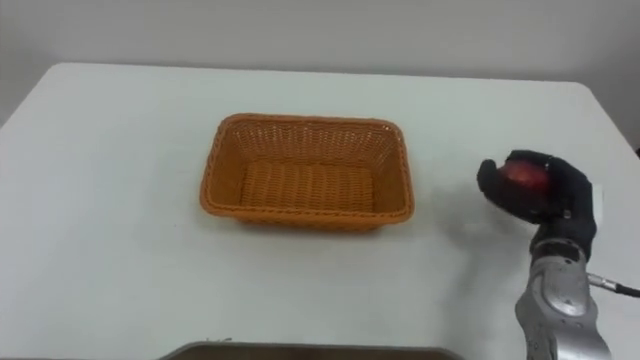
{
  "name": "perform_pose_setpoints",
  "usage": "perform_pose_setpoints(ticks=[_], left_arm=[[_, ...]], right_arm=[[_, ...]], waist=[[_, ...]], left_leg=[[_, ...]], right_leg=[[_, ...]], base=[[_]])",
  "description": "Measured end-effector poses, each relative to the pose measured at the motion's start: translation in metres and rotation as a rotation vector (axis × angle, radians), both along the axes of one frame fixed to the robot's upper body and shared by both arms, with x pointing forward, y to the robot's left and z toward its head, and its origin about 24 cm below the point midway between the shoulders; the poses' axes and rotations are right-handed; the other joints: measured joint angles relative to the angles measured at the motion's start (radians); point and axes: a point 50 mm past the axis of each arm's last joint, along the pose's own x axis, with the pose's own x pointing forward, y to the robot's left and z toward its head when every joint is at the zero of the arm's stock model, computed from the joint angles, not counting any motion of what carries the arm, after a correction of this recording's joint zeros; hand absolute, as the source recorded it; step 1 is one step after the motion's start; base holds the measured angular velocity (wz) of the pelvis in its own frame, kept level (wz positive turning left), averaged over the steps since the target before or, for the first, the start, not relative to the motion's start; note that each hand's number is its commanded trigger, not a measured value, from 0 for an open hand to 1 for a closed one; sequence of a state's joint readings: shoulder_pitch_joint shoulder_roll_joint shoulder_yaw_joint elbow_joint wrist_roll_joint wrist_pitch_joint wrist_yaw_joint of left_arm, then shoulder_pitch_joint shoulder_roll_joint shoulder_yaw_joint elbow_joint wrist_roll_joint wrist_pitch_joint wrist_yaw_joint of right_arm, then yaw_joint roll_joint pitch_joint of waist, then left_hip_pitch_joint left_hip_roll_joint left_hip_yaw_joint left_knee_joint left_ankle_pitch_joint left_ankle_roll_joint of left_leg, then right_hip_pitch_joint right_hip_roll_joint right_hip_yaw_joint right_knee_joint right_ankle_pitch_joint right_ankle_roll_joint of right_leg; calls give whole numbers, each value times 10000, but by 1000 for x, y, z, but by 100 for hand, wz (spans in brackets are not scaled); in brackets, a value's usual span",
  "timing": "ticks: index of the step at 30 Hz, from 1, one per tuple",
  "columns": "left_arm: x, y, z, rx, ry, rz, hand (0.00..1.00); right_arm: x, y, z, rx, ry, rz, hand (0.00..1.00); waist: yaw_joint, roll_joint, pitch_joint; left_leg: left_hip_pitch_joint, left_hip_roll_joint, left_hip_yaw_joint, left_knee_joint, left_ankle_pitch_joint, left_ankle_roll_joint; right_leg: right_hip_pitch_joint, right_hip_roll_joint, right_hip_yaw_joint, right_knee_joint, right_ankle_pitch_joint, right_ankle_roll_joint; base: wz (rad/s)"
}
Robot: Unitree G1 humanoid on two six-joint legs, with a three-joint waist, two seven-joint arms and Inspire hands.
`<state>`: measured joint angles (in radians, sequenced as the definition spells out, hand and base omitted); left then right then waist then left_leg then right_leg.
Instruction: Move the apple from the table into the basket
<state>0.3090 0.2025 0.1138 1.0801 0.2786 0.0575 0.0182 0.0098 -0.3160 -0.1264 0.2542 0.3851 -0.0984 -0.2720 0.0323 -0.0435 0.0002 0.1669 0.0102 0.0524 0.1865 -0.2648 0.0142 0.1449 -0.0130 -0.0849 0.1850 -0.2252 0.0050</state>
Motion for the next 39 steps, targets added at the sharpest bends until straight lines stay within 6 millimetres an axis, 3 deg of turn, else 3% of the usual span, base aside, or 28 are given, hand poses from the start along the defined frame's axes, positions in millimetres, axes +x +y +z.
perform_pose_setpoints(ticks=[7, 15, 23, 24, 25, 26, 27, 33, 39], left_arm=[[1, -1, 0, -9, 50, 36, 0], [7, -3, -1, 77, -139, -222, 0], [17, -8, -2, -107, -449, -756, 0], [17, -9, -3, -124, -417, -842, 0], [17, -10, -3, -142, -415, -860, 0], [17, -11, -3, -179, -413, -920, 0], [18, -12, -4, -215, -405, -1009, 0], [24, -15, -5, -291, -353, -1222, 0], [25, -15, -6, -364, -254, -1215, 0]], right_arm=[[8, 22, 17, -773, -511, 1287, 100], [15, 54, 41, -2984, -1182, 3018, 100], [16, 74, 39, -4423, -992, 4280, 100], [16, 77, 38, -4493, -940, 4487, 74], [16, 79, 37, -4519, -925, 4576, 64], [16, 83, 37, -4529, -909, 4807, 19], [16, 88, 36, -4533, -922, 5098, 0], [13, 111, 42, -4576, -1305, 6314, 0], [12, 117, 47, -4750, -1502, 6701, 0]], waist=[[47, -3, 15], [79, 73, 53], [333, 102, 52], [429, 130, 61], [473, 133, 60], [519, 145, 62], [547, 164, 65], [759, 175, 37], [865, 88, -20]], left_leg=[[-12, -3, -38, 1, 0, 0], [-14, -8, -41, 5, 0, 0], [-17, -4, 21, 4, 0, 0], [-13, -3, 26, 4, 0, 0], [-8, -3, 26, 5, 0, 0], [-13, -3, 27, 6, 0, 0], [-19, -2, 24, 7, 0, 0], [-133, -4, -74, 10, 0, 0], [-127, -10, -138, 6, 0, 0]], right_leg=[[-25, -6, -17, 1, 0, 0], [-25, -6, -22, 1, 0, 0], [-24, -2, 12, 4, 6, 0], [-26, -3, 13, 4, 7, 0], [-30, -2, 19, 3, 9, 1], [-36, -2, 10, 3, 11, 1], [-35, -3, -12, 0, 11, 1], [-47, -8, -123, -8, 11, 1], [-29, -11, -118, -16, 11, 1]], base=[[0], [0], [0], [0], [0], [0], [3], [5], [2]])
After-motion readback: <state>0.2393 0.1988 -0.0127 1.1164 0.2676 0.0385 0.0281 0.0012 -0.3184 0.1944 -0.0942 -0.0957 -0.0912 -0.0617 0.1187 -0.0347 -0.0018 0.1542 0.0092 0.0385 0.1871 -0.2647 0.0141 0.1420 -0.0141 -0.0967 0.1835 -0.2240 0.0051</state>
